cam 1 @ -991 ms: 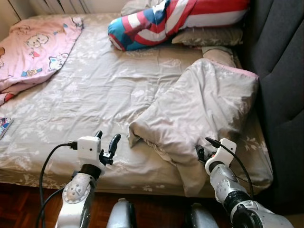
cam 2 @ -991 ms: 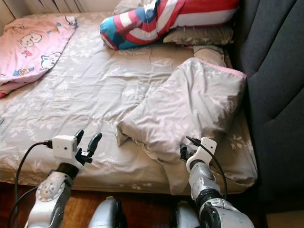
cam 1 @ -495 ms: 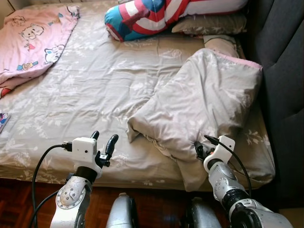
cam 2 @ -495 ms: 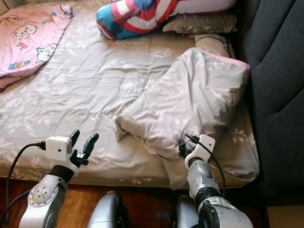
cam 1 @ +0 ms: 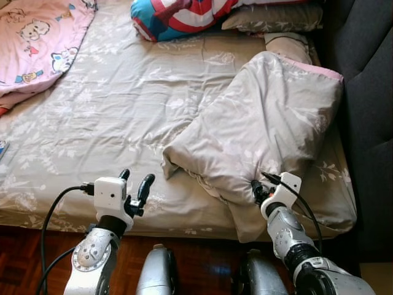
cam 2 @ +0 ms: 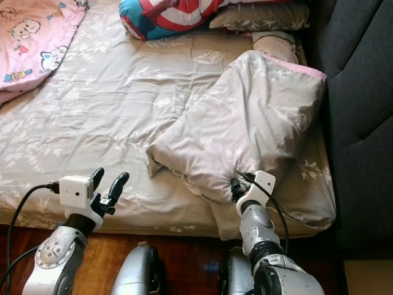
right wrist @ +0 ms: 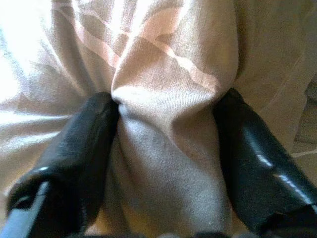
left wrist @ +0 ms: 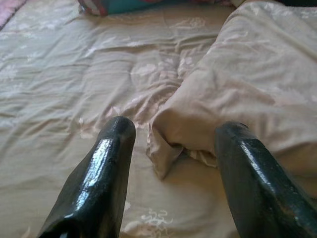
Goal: Clean up the room
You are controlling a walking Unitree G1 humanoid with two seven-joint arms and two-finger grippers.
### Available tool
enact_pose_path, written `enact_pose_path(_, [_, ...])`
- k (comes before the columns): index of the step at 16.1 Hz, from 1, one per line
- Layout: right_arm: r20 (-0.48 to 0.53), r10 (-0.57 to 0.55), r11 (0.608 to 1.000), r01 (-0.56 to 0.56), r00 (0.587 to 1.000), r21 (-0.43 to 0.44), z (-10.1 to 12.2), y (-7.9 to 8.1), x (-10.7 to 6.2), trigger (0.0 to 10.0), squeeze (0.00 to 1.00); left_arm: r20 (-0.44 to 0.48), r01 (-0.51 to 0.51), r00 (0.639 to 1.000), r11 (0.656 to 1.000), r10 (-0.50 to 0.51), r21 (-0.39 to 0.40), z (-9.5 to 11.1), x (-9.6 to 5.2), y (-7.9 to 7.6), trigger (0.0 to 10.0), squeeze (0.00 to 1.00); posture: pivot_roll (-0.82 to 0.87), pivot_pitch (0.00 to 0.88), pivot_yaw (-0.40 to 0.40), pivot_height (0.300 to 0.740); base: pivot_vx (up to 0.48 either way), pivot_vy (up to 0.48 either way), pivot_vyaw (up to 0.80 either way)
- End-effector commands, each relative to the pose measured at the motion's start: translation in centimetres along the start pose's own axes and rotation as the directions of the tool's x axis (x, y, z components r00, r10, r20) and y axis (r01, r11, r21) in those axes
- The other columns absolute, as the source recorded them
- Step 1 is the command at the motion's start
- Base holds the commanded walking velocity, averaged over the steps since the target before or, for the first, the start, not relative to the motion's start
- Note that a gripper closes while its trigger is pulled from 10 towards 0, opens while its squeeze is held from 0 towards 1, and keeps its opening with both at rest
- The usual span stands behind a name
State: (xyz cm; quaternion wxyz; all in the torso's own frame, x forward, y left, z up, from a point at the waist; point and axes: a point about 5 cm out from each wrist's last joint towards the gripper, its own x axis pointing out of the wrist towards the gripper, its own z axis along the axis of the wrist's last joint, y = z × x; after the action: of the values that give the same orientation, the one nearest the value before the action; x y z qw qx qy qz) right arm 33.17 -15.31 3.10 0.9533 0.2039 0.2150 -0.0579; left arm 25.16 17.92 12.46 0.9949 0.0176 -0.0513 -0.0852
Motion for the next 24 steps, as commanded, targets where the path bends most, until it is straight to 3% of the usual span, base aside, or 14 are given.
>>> enact_pose_path(1, [-0.144, -0.003, 1.000, 0.003, 0.990, -0.001, -3.8, 0.1, -0.8, 0.0, 0.00, -0.016, -0.012, 1.000, 1.000, 0.012, -0.004, -0.1, -0.7, 0.2, 10.0, 0.00, 0.18, 0.354, 0.102, 0.652, 0.000, 0.000, 0.00])
enact_pose_path(8, [-0.144, 0.007, 1.000, -0.009, 0.990, -0.014, -3.9, 0.2, -0.9, 0.0, 0.00, -0.018, -0.015, 1.000, 1.000, 0.015, -0.007, -0.1, -0.1, 0.0, 10.0, 0.00, 0.17, 0.338, 0.091, 0.652, 0.000, 0.000, 0.00])
enact_pose_path(18, [-0.138, -0.029, 0.997, 0.018, 0.990, -0.081, -3.8, -0.9, -1.0, 0.0, 0.00, -0.008, -0.029, 1.000, 0.999, 0.028, -0.017, -0.4, 1.2, -0.2, 10.0, 0.00, 0.12, 0.288, 0.064, 0.652, 0.000, 0.000, 0.00])
enact_pose_path(22, [-0.105, -0.086, 0.992, 0.076, 0.991, -0.099, -2.9, -2.2, -0.9, 0.0, 0.00, 0.000, -0.031, 1.000, 0.999, 0.031, -0.024, -0.6, 2.0, -0.3, 10.0, 0.00, 0.09, 0.260, 0.053, 0.652, 0.000, 0.000, 0.00])
enact_pose_path(24, [-0.057, -0.146, 0.982, 0.137, 0.988, -0.129, -1.9, -4.3, -1.1, 0.0, 0.00, 0.008, -0.035, 0.999, 0.999, 0.035, -0.030, -0.8, 2.4, -0.3, 10.0, 0.00, 0.06, 0.242, 0.045, 0.652, 0.000, 0.000, 0.00])
